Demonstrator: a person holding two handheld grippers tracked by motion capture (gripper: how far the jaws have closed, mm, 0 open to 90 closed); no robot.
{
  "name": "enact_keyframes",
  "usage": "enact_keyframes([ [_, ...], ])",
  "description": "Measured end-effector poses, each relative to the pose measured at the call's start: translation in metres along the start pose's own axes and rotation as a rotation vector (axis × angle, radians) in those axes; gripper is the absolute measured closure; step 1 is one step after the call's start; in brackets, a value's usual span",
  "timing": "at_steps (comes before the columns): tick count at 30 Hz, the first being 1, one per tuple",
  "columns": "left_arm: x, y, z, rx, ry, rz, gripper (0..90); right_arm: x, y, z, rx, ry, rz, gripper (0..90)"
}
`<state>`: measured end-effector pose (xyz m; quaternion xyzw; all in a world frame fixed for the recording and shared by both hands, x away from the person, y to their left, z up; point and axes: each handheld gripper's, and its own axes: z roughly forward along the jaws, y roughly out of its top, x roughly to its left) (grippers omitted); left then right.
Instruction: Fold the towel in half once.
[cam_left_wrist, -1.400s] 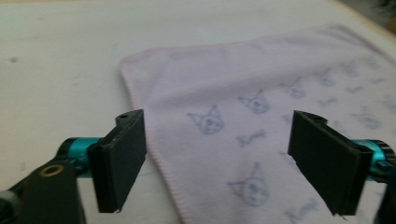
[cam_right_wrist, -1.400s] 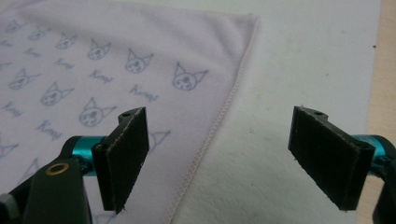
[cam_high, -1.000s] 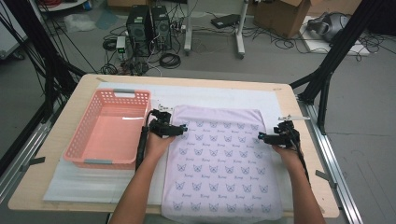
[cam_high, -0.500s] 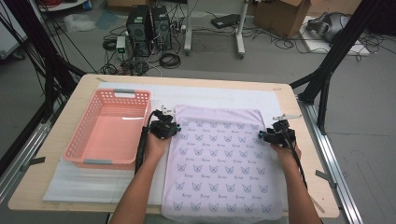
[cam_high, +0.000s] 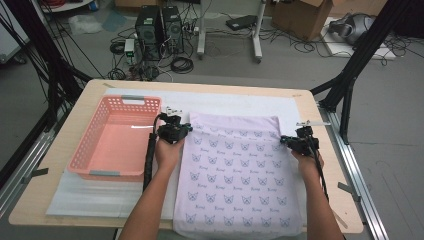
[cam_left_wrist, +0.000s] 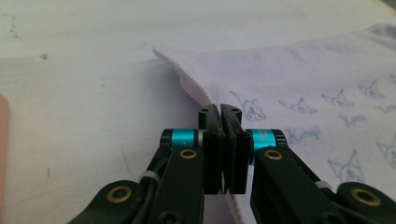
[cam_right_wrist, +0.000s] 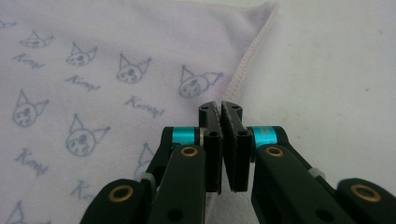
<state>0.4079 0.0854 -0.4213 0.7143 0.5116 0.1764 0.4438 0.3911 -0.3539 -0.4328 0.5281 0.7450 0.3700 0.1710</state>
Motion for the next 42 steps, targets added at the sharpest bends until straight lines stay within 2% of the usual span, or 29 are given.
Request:
enact_keyframes([
  [3,-0.001,0.000,-0.009,-0.006,-0.041,-0.008,87.3,0.003,0.000,-0.009,-0.025,0.024,0.000,87.5],
  [4,-0.002,-0.001,-0.014,-0.012,-0.057,-0.024,87.3,0.005,0.000,-0.013,-0.033,0.033,-0.002,87.5],
  [7,-0.003,-0.002,-0.027,-0.021,-0.082,-0.030,87.2,0.011,-0.003,-0.026,-0.057,0.063,-0.005,87.4],
  [10,-0.005,-0.005,-0.041,-0.014,-0.113,-0.017,87.1,0.015,-0.007,-0.038,-0.074,0.078,-0.021,87.4],
  [13,-0.011,-0.009,-0.056,-0.042,-0.148,-0.006,87.1,0.019,-0.012,-0.049,-0.106,0.105,-0.022,87.3],
  [15,-0.015,-0.013,-0.064,-0.042,-0.162,0.019,87.1,0.021,-0.017,-0.057,-0.120,0.121,-0.030,87.3],
  [18,-0.018,-0.022,-0.074,-0.043,-0.190,0.021,87.1,0.025,-0.025,-0.067,-0.134,0.135,-0.039,87.3],
  [21,-0.023,-0.031,-0.081,-0.038,-0.209,0.026,87.1,0.028,-0.034,-0.076,-0.138,0.141,-0.055,87.3],
  [23,-0.026,-0.038,-0.086,-0.036,-0.215,0.046,87.1,0.031,-0.040,-0.082,-0.132,0.145,-0.066,87.1],
  [26,-0.027,-0.051,-0.097,-0.048,-0.228,0.042,87.0,0.033,-0.052,-0.092,-0.129,0.142,-0.089,86.9],
  [30,-0.029,-0.063,-0.108,-0.028,-0.238,0.049,87.0,0.036,-0.070,-0.102,-0.125,0.163,-0.088,86.8],
  [33,-0.032,-0.072,-0.112,-0.007,-0.252,0.062,86.5,0.041,-0.077,-0.105,-0.083,0.166,-0.103,85.8],
  [34,-0.033,-0.073,-0.111,-0.005,-0.252,0.055,85.4,0.042,-0.078,-0.104,-0.062,0.167,-0.111,84.3],
  [35,-0.032,-0.073,-0.110,0.002,-0.248,0.047,80.0,0.043,-0.079,-0.103,-0.041,0.162,-0.115,79.2],
  [36,-0.031,-0.071,-0.107,0.009,-0.234,0.028,70.6,0.043,-0.079,-0.102,-0.034,0.152,-0.114,71.6],
  [37,-0.030,-0.070,-0.105,0.011,-0.226,0.021,64.4,0.042,-0.078,-0.101,-0.031,0.137,-0.092,64.7],
  [39,-0.030,-0.065,-0.101,0.007,-0.211,0.015,56.5,0.041,-0.074,-0.099,-0.050,0.107,-0.071,52.8],
  [41,-0.030,-0.060,-0.094,0.005,-0.193,0.034,53.5,0.041,-0.068,-0.099,-0.070,0.080,-0.061,49.3],
  [42,-0.029,-0.057,-0.089,0.016,-0.190,0.023,50.2,0.039,-0.064,-0.098,-0.075,0.085,-0.043,47.9],
])
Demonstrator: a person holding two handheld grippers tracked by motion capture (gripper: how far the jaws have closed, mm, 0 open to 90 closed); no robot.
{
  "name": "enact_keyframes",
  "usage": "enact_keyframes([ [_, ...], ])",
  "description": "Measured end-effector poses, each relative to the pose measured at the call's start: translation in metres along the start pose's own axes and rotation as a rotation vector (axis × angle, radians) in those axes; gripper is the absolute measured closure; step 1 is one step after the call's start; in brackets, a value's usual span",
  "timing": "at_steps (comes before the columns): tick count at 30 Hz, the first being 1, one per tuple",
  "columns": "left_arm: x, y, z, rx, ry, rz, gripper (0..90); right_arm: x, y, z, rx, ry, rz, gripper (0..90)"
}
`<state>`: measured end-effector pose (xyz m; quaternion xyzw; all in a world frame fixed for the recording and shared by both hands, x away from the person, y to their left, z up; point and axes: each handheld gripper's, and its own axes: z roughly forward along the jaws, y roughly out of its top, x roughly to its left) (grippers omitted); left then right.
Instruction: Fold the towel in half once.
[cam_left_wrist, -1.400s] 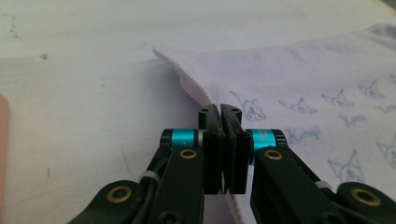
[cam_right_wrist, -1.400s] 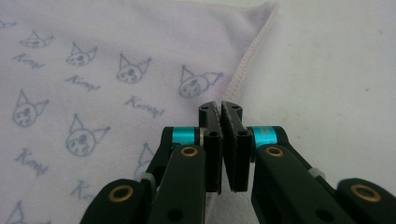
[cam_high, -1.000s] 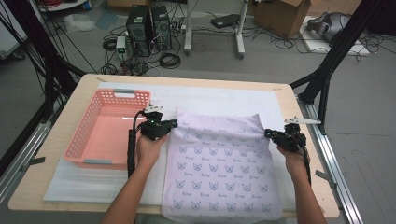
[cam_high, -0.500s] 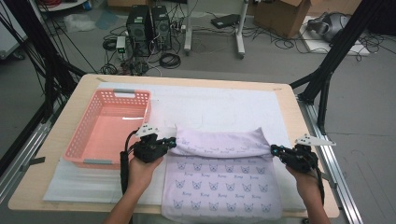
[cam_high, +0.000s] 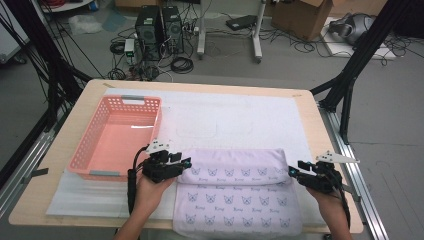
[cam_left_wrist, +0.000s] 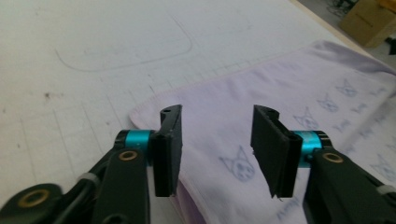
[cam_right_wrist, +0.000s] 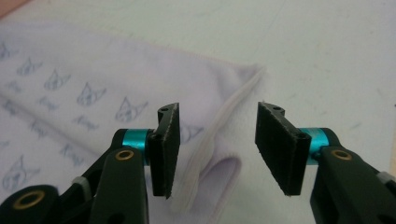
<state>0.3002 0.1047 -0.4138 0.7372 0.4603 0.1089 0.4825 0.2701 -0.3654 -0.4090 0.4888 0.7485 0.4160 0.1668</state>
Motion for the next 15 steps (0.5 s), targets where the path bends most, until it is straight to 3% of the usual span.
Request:
enact_keyframes([
  [6,0.014,0.003,0.033,0.101,0.050,-0.033,45.5,-0.006,0.019,0.034,0.060,-0.026,0.051,46.4],
  [9,0.022,0.002,0.042,0.130,0.068,-0.030,49.5,-0.008,0.026,0.056,0.124,-0.067,0.035,46.0],
  [10,0.021,0.001,0.043,0.134,0.069,0.007,56.3,-0.009,0.027,0.063,0.151,-0.079,0.030,46.1],
  [11,0.021,0.000,0.044,0.139,0.066,0.040,68.5,-0.008,0.027,0.068,0.179,-0.098,0.014,46.4],
  [13,0.019,-0.002,0.046,0.146,0.054,0.058,77.6,-0.008,0.026,0.075,0.214,-0.123,-0.021,49.4],
  [15,0.018,-0.001,0.045,0.135,0.057,0.066,85.9,-0.008,0.026,0.076,0.208,-0.131,-0.038,60.4],
])
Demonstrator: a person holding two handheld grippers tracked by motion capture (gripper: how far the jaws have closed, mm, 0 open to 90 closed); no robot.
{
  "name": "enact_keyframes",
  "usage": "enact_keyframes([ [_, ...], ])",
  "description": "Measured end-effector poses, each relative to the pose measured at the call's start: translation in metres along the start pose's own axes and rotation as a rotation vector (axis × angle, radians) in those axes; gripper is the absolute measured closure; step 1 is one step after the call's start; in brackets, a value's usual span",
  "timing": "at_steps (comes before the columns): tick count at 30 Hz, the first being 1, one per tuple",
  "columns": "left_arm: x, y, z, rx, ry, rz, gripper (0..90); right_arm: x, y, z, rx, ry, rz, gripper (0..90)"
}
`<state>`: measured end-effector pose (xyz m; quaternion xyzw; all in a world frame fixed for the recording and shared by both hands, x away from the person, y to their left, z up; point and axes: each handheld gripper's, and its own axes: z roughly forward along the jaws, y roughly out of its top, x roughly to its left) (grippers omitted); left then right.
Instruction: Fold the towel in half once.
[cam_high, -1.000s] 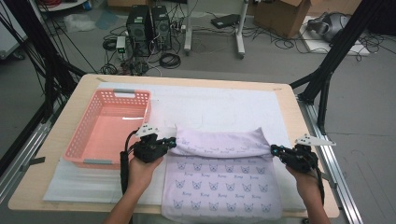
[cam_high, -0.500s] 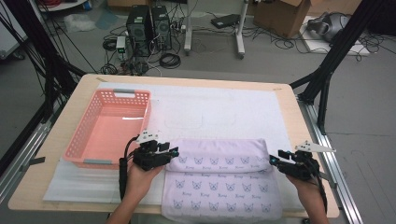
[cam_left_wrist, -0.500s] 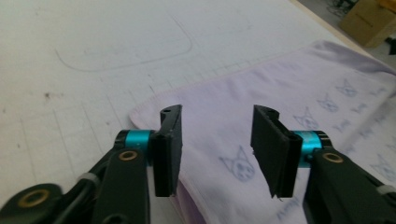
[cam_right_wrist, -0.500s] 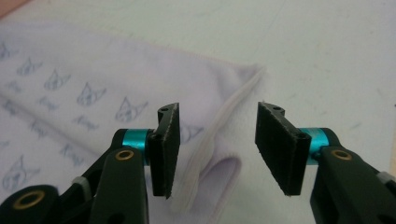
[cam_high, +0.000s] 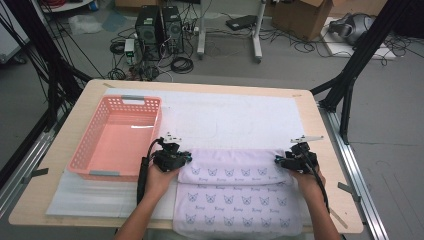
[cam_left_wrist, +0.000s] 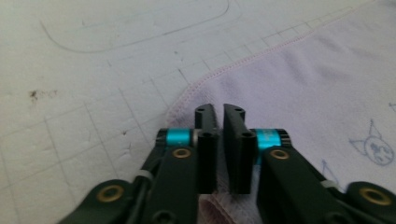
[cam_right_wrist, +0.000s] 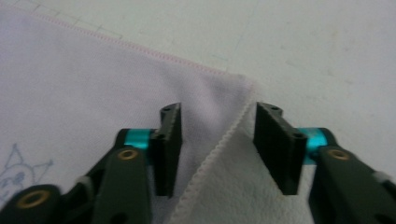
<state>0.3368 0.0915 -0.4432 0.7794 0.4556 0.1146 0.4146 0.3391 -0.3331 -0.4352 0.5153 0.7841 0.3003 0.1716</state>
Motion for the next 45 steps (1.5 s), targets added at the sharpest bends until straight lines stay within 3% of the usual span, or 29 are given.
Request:
enact_keyframes([
  [2,0.001,0.000,-0.002,-0.015,-0.001,-0.008,87.2,0.000,0.000,-0.002,0.005,0.033,-0.024,84.9],
  [3,0.001,0.000,-0.003,-0.020,-0.003,-0.012,87.5,0.001,0.000,-0.003,0.002,0.032,-0.042,86.8],
  [9,-0.005,-0.001,-0.015,-0.073,-0.004,-0.020,87.9,0.005,-0.005,-0.021,-0.098,0.033,-0.064,87.2],
  [16,-0.012,-0.003,-0.032,-0.126,-0.036,-0.039,87.9,0.008,-0.027,-0.044,-0.194,0.070,-0.036,87.1],
  [24,-0.021,-0.019,-0.061,-0.184,-0.072,-0.046,87.8,0.021,-0.045,-0.075,-0.267,0.094,-0.043,87.0],
  [32,-0.036,-0.047,-0.091,-0.202,-0.101,-0.021,87.8,0.039,-0.073,-0.099,-0.280,0.121,-0.049,87.0],
  [45,-0.055,-0.087,-0.119,-0.121,-0.139,0.030,87.7,0.070,-0.122,-0.129,-0.239,0.122,-0.057,86.9],
])
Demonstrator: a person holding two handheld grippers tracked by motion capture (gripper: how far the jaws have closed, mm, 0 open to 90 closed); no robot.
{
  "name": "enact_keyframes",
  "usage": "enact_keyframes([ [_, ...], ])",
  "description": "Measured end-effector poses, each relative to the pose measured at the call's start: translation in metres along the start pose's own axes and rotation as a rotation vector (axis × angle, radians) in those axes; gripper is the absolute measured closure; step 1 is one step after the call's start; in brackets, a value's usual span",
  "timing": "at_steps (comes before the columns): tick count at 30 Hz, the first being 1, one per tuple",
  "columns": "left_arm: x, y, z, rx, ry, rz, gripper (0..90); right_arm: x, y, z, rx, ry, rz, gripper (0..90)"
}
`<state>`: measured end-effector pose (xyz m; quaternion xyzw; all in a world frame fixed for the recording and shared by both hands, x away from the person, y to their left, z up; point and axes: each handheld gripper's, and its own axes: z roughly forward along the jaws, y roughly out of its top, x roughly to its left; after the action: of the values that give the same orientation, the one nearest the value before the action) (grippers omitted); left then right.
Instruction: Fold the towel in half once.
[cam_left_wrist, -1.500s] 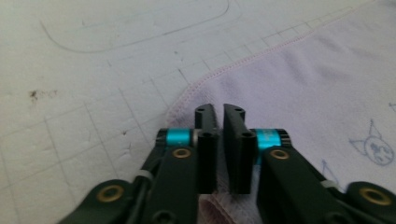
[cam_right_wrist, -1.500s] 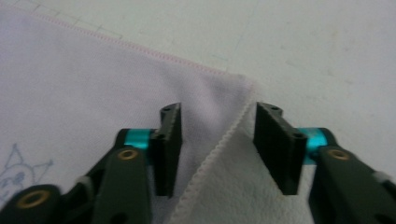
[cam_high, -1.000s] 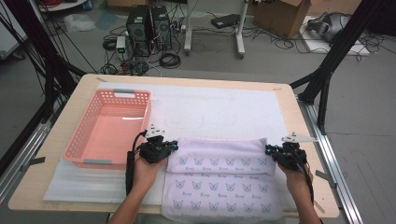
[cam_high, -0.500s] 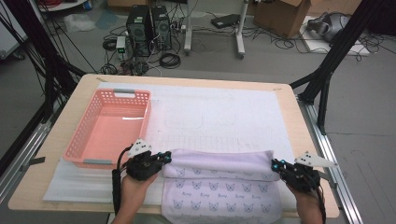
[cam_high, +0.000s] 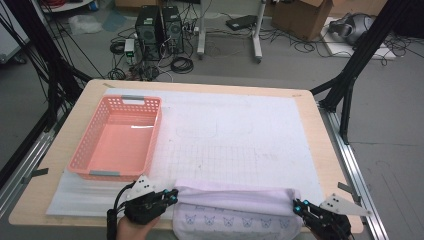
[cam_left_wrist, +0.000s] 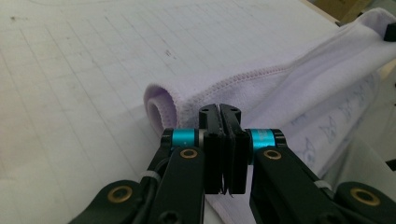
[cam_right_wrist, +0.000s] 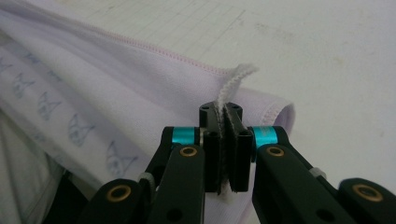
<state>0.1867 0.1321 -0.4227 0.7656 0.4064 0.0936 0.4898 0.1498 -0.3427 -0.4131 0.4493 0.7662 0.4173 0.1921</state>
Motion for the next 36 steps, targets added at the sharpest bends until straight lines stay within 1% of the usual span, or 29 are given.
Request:
enact_keyframes([
  [4,-0.004,-0.007,-0.004,0.008,-0.013,0.006,86.1,0.009,-0.010,-0.009,0.020,0.000,-0.013,86.8],
  [6,-0.001,-0.007,-0.003,-0.006,-0.007,0.005,83.0,0.009,-0.013,-0.009,0.030,-0.008,-0.019,86.4],
  [7,0.000,-0.006,-0.002,-0.009,-0.002,0.000,82.3,0.008,-0.013,-0.008,0.032,-0.010,-0.014,86.5],
  [8,0.003,-0.005,0.000,-0.010,0.005,0.003,83.0,0.006,-0.013,-0.006,0.027,-0.008,-0.013,86.7],
  [9,0.004,-0.004,0.001,-0.017,0.016,0.010,87.7,0.004,-0.012,-0.004,0.018,-0.006,-0.008,86.8],
  [10,0.007,0.000,0.003,-0.022,0.018,0.006,89.4,0.002,-0.009,-0.002,0.010,-0.007,0.003,86.8],
  [12,0.011,0.007,0.006,-0.047,0.024,-0.007,89.6,-0.004,-0.003,0.003,-0.013,-0.013,0.019,86.9],
  [13,0.013,0.010,0.007,-0.059,0.016,-0.013,89.5,-0.007,-0.001,0.006,-0.018,-0.011,0.029,86.8],
  [14,0.013,0.011,0.007,-0.058,-0.006,-0.018,89.5,-0.008,-0.001,0.008,-0.008,-0.004,0.039,86.8],
  [15,0.012,0.010,0.008,-0.048,-0.024,-0.021,89.4,-0.008,-0.003,0.009,0.007,0.014,0.033,86.4],
  [16,0.011,0.009,0.009,-0.030,-0.030,-0.023,85.9,-0.008,-0.004,0.010,0.037,0.043,0.027,84.1],
  [17,0.011,0.007,0.011,-0.020,-0.019,-0.027,77.6,-0.007,-0.007,0.008,0.062,0.069,0.017,80.5],
  [18,0.011,0.006,0.012,-0.018,0.000,-0.030,68.2,-0.007,-0.009,0.006,0.073,0.086,0.006,74.5],
  [19,0.013,0.006,0.013,-0.019,0.005,-0.037,63.5,-0.008,-0.011,0.002,0.073,0.097,0.013,69.6],
  [20,0.014,0.006,0.013,-0.025,0.008,-0.035,61.9,-0.011,-0.011,-0.002,0.054,0.098,0.028,67.5],
  [21,0.016,0.007,0.013,-0.034,0.009,-0.036,59.1,-0.014,-0.011,-0.007,0.029,0.094,0.045,66.1],
  [22,0.017,0.007,0.013,-0.045,0.002,-0.041,56.7,-0.018,-0.011,-0.011,0.003,0.069,0.062,65.6],
  [23,0.018,0.008,0.012,-0.050,-0.006,-0.043,56.6,-0.022,-0.010,-0.014,-0.016,0.029,0.080,65.9],
  [25,0.021,0.009,0.014,-0.045,-0.017,-0.046,55.3,-0.030,-0.008,-0.016,-0.025,-0.036,0.101,65.9],
  [26,0.023,0.009,0.016,-0.034,-0.034,-0.056,53.8,-0.033,-0.008,-0.014,-0.024,-0.060,0.100,65.0],
  [27,0.025,0.008,0.018,-0.019,-0.052,-0.068,52.3,-0.037,-0.008,-0.011,-0.021,-0.063,0.103,64.1],
  [28,0.027,0.007,0.022,-0.001,-0.060,-0.075,50.3,-0.039,-0.009,-0.007,-0.012,-0.045,0.112,63.2],
  [29,0.028,0.006,0.027,0.024,-0.064,-0.079,48.5,-0.040,-0.009,-0.002,-0.002,-0.028,0.107,59.8],
  [30,0.029,0.005,0.031,0.046,-0.067,-0.089,47.0,-0.040,-0.008,0.004,0.016,0.000,0.105,56.6],
  [32,0.028,0.002,0.039,0.090,-0.102,-0.097,43.7,-0.038,-0.008,0.017,0.063,0.063,0.090,47.9],
  [33,0.026,0.000,0.043,0.105,-0.112,-0.081,42.5,-0.037,-0.009,0.022,0.089,0.078,0.076,43.7],
  [34,0.024,-0.001,0.043,0.094,-0.107,-0.065,40.0,-0.035,-0.009,0.027,0.110,0.088,0.065,42.0],
  [35,0.023,-0.001,0.044,0.093,-0.103,-0.067,40.5,-0.033,-0.009,0.031,0.133,0.089,0.049,41.9],
  [36,0.022,-0.002,0.044,0.091,-0.095,-0.056,41.3,-0.031,-0.009,0.035,0.143,0.077,0.033,42.0],
])
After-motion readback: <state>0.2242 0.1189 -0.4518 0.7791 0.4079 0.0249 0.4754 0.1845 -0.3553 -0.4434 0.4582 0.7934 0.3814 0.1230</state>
